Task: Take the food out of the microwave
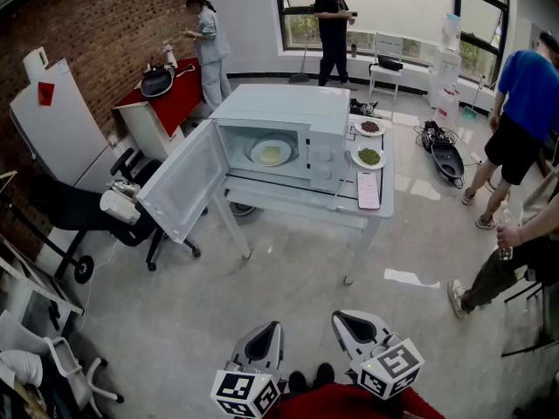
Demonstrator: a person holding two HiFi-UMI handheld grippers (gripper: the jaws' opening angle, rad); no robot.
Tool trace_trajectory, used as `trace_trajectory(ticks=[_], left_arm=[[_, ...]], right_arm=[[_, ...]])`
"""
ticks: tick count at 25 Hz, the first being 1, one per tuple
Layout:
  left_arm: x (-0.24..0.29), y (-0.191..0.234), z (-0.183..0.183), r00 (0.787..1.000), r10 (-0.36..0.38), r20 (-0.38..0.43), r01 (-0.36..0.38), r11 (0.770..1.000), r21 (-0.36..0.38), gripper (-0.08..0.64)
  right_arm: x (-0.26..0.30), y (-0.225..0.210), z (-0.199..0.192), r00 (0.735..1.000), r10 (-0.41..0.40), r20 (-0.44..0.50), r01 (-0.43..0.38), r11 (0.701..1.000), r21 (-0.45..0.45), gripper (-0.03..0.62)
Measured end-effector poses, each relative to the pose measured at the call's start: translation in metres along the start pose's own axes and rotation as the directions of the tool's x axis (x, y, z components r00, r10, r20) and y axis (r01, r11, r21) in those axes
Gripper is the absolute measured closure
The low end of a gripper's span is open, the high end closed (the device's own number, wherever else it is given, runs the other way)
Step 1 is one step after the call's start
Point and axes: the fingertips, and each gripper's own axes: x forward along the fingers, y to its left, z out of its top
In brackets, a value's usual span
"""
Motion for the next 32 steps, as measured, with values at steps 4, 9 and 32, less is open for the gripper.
trace_trajectory(ticks=[4, 9, 32], left_arm=[[-0.004, -0.002, -0.003, 1.0, 0.018, -0.008, -0.018, 1.0, -0.019, 0.552], [-0.003, -0.003, -0.003, 0.999, 0.039, -0.005, -0.039, 0.999, -0.019, 0.552], [0.028, 0.008, 0.033, 0.991, 0.107, 0.083, -0.095, 0.987, -0.133, 0.552]], right_arm=[[-0.007, 0.0, -0.002, 1.0, 0.007, -0.007, -0.007, 1.0, 0.006, 0.583], [-0.011, -0.006, -0.001, 1.0, 0.014, -0.002, -0.014, 1.0, 0.004, 0.583], [-0.027, -0.048, 0.01, 1.0, -0.005, 0.001, 0.005, 0.999, 0.032, 0.581]])
